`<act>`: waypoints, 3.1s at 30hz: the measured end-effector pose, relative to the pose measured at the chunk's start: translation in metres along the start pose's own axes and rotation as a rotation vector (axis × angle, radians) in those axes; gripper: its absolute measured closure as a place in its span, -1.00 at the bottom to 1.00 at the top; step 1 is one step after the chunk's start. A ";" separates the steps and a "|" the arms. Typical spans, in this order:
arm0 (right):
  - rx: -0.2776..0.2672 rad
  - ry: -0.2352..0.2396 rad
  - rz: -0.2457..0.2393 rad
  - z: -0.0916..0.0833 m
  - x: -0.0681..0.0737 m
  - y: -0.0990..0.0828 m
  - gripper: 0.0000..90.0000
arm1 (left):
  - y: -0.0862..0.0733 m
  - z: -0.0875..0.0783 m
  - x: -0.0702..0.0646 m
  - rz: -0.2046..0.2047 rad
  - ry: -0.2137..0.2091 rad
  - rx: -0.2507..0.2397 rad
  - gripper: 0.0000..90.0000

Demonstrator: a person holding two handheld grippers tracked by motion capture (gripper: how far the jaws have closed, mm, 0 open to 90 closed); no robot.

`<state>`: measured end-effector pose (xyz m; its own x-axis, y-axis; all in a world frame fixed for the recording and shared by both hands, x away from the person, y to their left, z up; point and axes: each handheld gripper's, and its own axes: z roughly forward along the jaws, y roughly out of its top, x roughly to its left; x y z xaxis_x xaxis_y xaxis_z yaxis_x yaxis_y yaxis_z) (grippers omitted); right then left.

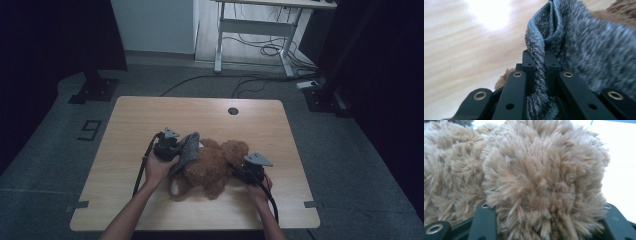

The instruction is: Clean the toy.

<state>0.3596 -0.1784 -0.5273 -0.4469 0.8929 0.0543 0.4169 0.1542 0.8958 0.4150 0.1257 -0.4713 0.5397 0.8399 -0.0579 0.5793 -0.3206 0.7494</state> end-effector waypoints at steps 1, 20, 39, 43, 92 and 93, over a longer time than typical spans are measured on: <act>-0.007 -0.016 0.015 0.005 0.000 0.002 0.02 | 0.004 0.000 -0.001 0.001 -0.001 -0.007 0.81; -0.014 -0.028 0.023 -0.015 0.008 -0.013 -0.02 | 0.064 0.056 -0.129 0.166 -0.141 -0.014 0.82; -0.023 -0.047 -0.011 -0.014 0.013 -0.013 -0.02 | 0.003 0.010 -0.019 0.095 0.100 0.091 0.82; -0.023 -0.051 -0.010 -0.014 0.013 -0.013 -0.02 | -0.021 0.011 0.002 0.041 0.104 0.133 0.82; 0.056 0.138 0.060 -0.015 -0.014 -0.008 -0.56 | -0.013 0.002 -0.066 0.184 0.004 -0.108 0.85; 0.060 0.135 0.053 -0.015 -0.014 -0.008 -0.51 | -0.013 0.001 -0.067 0.185 0.004 -0.109 0.85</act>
<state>0.3501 -0.1986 -0.5287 -0.5237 0.8361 0.1631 0.4873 0.1370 0.8624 0.3721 0.0730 -0.4781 0.6278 0.7732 0.0895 0.4015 -0.4202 0.8138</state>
